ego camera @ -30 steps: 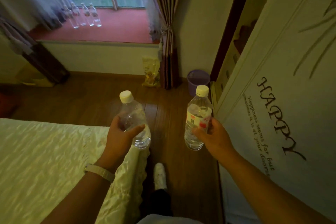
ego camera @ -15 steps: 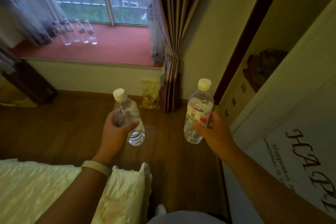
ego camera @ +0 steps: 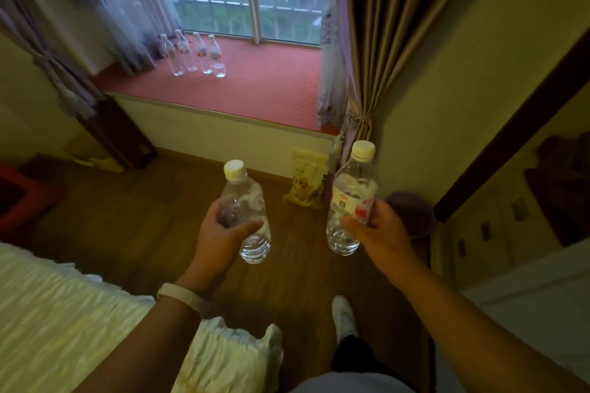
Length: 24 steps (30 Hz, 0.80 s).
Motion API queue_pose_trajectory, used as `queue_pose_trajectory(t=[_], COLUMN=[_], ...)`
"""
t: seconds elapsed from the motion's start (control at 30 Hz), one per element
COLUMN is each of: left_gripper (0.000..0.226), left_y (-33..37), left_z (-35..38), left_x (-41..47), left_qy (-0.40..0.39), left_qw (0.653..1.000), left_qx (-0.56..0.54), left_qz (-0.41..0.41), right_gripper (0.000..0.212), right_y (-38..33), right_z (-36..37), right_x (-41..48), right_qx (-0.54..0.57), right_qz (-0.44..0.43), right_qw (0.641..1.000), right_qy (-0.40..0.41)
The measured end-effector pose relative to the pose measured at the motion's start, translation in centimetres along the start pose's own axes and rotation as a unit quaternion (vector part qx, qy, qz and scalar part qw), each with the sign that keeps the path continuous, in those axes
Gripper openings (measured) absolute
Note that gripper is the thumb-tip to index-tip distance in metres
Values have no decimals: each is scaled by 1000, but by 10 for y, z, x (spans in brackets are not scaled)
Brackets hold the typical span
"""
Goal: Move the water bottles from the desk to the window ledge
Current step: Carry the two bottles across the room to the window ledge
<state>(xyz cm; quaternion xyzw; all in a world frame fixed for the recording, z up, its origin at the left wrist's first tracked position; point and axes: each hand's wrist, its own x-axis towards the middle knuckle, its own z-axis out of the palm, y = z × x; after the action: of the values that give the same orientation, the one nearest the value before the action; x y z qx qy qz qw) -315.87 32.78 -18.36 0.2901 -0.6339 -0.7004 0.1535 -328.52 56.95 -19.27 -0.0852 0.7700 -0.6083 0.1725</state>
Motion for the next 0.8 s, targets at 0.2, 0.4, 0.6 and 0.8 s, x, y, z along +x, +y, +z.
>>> queue_pose_trajectory(t=[0.2,0.4,0.6,0.8], left_gripper=[67,68,77,72], left_y=[30,56,73,90], left_z=[46,64,35,-23], left_x=[77,126,163,230], left_qy=[50,94,151,186], left_qw=[999,995,988,981], left_qx=[11,15,20,40], left_qz=[-7,21,23,39], right_gripper=[52,51,44,40], right_y=[-21,-46,-64,-89], right_z=[-16,-11,34,108], right_x=[119,210,267,324], right_qx=[25,-2,-37,-71], right_qz=[3,-14,-27,-33], right_qw=[997,991,981,968], right_qy=[-68,-134,-187,-238])
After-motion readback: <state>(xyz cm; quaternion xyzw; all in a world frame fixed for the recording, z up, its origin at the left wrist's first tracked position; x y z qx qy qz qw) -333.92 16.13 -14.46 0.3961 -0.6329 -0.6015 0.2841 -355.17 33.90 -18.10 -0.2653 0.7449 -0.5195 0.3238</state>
